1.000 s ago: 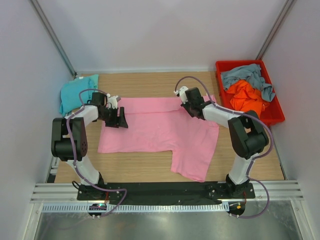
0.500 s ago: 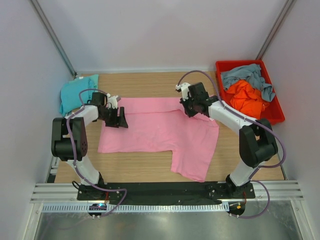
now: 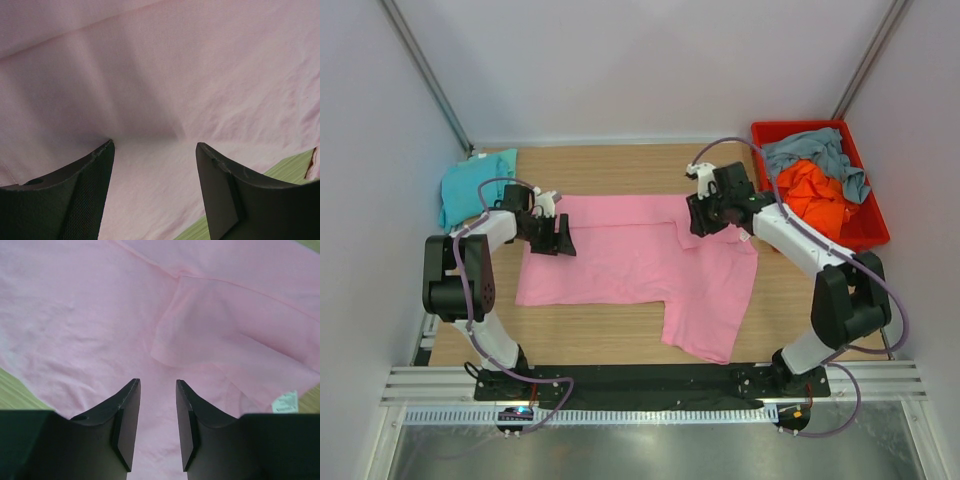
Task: Fold and stack the t-shirts
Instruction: Fold the tshirt
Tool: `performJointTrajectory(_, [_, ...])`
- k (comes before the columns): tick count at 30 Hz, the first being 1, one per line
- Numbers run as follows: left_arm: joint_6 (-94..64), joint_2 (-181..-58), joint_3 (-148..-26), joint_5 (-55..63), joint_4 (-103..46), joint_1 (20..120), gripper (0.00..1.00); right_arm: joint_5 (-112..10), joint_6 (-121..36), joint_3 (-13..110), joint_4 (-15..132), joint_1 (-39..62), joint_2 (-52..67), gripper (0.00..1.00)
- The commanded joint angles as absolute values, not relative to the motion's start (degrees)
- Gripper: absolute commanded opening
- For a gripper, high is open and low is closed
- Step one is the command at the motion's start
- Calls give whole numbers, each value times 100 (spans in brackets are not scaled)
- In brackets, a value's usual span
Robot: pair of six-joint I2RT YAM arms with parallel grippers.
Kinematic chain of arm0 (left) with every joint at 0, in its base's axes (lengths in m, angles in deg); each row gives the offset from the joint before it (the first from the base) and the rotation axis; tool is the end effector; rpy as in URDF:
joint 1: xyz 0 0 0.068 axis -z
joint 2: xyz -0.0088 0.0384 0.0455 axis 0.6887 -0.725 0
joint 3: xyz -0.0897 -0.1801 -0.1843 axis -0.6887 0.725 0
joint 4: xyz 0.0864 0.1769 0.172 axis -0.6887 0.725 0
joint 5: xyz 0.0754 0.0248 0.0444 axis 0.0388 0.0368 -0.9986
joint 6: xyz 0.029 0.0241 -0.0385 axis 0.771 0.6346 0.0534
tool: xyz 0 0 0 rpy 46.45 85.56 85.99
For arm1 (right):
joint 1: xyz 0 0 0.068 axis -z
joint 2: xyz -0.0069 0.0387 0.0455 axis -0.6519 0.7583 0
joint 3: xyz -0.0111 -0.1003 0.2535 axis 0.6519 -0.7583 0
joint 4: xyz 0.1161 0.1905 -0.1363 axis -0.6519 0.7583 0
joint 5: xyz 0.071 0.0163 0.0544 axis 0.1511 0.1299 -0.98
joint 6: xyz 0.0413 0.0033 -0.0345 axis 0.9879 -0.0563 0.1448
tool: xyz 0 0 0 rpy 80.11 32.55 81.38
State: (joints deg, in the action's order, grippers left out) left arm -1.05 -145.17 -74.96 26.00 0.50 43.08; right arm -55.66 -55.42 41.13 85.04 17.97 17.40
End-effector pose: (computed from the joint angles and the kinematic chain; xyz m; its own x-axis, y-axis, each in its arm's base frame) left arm 0.3344 -0.0153 0.1605 -0.9180 0.0223 -0.3959 0.2152 0.8666 -0.4502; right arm 0.3151 0.1400 0.2550 -0.6451 -0.3865 -0.6591 -0.5784 0.8107 0.0908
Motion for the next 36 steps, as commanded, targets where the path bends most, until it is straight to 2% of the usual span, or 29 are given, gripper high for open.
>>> performJointTrajectory(1, [7, -14683, -7522, 2432, 19, 4309, 68, -5515, -5298, 3940, 8177, 2345, 1367, 41])
performJointTrajectory(6, [16, -14736, -7514, 2423, 19, 4300, 68, -5936, -5360, 3826, 8204, 3135, 1842, 35])
performJointTrajectory(15, [25, -14683, -7505, 2388, 46, 4300, 68, -6332, -4964, 3966, 8230, 3813, 2853, 32])
performJointTrajectory(36, [7, -14771, -7522, 2450, 37, 4300, 68, -5901, -5228, 3772, 8159, 3866, 2660, 31])
